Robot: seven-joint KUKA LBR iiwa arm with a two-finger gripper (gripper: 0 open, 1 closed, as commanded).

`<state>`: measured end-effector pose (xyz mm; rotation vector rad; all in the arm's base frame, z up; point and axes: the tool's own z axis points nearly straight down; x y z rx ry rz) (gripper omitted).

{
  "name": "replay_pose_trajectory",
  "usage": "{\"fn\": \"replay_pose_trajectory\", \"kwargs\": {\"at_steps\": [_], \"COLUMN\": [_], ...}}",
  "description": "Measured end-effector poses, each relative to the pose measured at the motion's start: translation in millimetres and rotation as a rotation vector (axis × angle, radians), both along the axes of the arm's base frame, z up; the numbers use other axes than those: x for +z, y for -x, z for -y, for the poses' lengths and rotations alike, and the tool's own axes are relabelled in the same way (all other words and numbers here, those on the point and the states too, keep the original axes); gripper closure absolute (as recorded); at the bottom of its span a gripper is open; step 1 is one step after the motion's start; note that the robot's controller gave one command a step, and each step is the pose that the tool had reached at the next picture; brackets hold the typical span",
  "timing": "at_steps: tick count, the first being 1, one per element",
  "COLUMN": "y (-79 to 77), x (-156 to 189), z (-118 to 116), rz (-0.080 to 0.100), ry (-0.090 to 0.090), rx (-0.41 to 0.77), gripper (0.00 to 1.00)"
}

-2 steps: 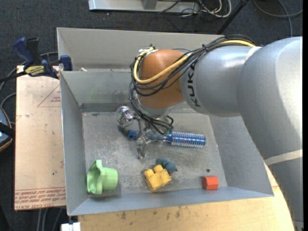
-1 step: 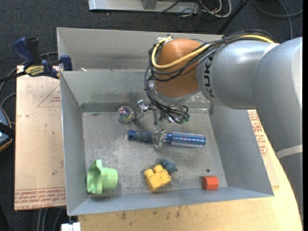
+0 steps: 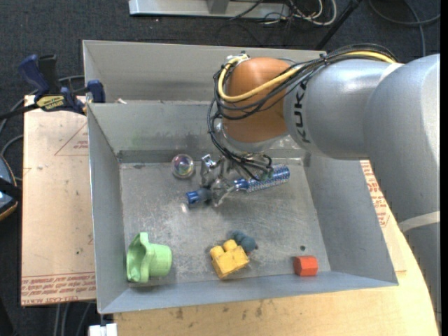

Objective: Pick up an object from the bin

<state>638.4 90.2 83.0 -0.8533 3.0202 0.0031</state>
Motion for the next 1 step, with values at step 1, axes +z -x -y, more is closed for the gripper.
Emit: {"fn": "replay_pose_trajectory", "kwargs": {"at_steps": [1], "y": [0.9], "x": [161.2], "z": [2.9], "rz": [0.008], "ry": [0.000], "rx": [-0.004], "gripper": [1.00]}}
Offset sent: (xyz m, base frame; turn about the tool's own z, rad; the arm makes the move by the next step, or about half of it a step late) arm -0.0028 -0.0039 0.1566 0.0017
